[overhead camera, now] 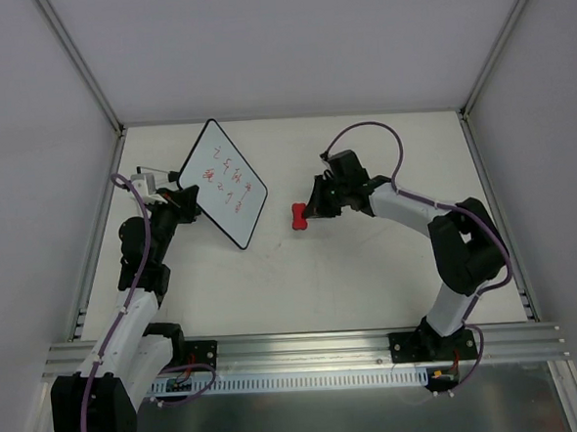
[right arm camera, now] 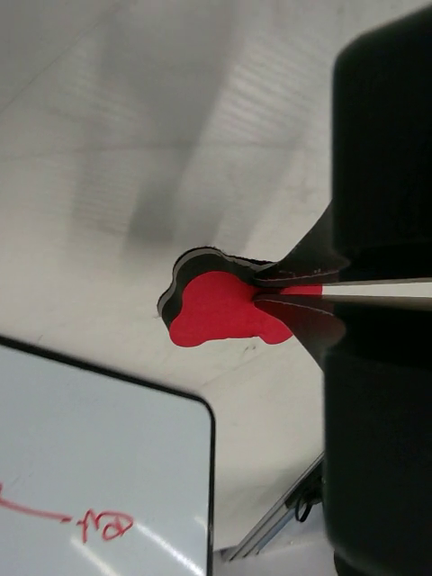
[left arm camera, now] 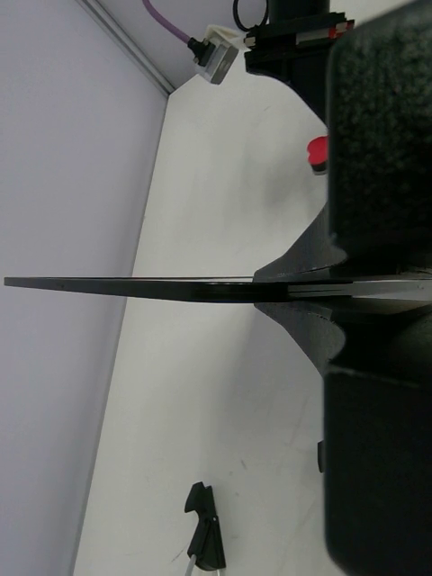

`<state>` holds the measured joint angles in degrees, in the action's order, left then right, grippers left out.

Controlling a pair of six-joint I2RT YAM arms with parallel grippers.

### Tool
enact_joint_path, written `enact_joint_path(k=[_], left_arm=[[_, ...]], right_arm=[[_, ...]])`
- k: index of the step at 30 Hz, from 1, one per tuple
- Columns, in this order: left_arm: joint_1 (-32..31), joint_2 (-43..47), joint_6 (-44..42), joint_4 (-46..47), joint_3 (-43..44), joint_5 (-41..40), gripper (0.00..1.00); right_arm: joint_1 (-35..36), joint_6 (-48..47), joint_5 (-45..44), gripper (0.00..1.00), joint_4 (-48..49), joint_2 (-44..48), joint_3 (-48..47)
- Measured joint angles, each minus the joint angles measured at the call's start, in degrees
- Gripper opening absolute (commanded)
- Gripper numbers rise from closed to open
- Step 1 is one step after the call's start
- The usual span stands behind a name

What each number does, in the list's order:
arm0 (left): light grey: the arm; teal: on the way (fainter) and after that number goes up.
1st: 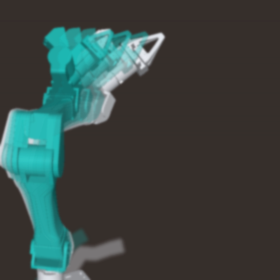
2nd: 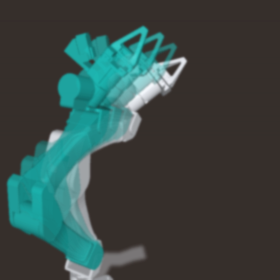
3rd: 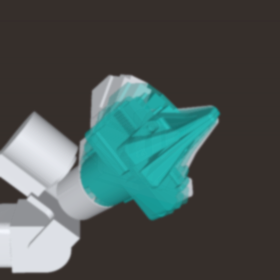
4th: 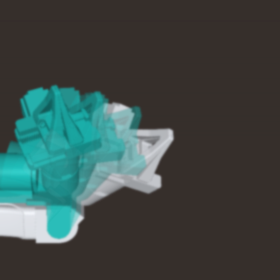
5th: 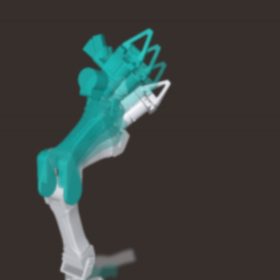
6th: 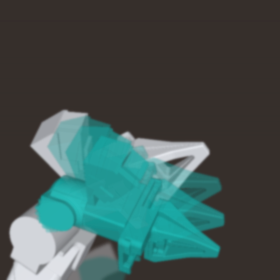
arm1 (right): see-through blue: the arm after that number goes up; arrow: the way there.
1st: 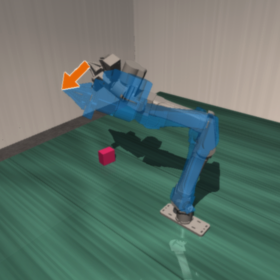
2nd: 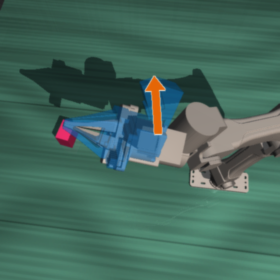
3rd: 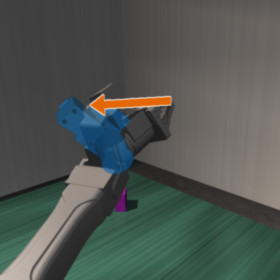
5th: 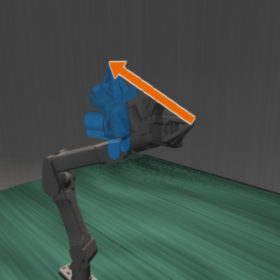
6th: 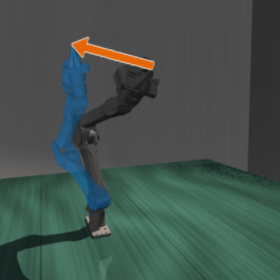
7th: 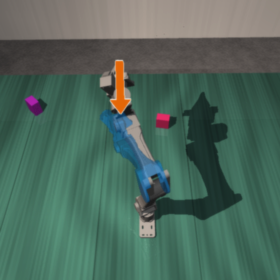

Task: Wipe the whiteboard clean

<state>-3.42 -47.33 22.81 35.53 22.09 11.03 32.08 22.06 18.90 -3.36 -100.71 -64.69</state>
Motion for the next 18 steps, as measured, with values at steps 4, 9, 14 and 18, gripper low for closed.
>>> enact_joint_path(k=[4,9,14,18], left_arm=[[0.00,0.26,-0.13,-0.31,0.00,-0.33,0.00],[0.00,0.90,-0.87,-0.87,0.00,-1.05,0.00],[0.00,1.27,-1.66,-1.11,0.00,-1.14,0.00],[0.00,1.29,-1.88,-1.11,0.00,-1.14,0.00]], right_arm=[[-0.63,-5.03,-1.79,0.00,-6.14,2.73,1.46],[-0.87,-8.90,-4.61,0.00,-11.15,3.17,4.31],[-1.09,-10.95,-7.78,0.20,-14.71,2.23,5.57],[-1.25,-11.80,-9.73,0.45,-15.56,1.90,5.57]])
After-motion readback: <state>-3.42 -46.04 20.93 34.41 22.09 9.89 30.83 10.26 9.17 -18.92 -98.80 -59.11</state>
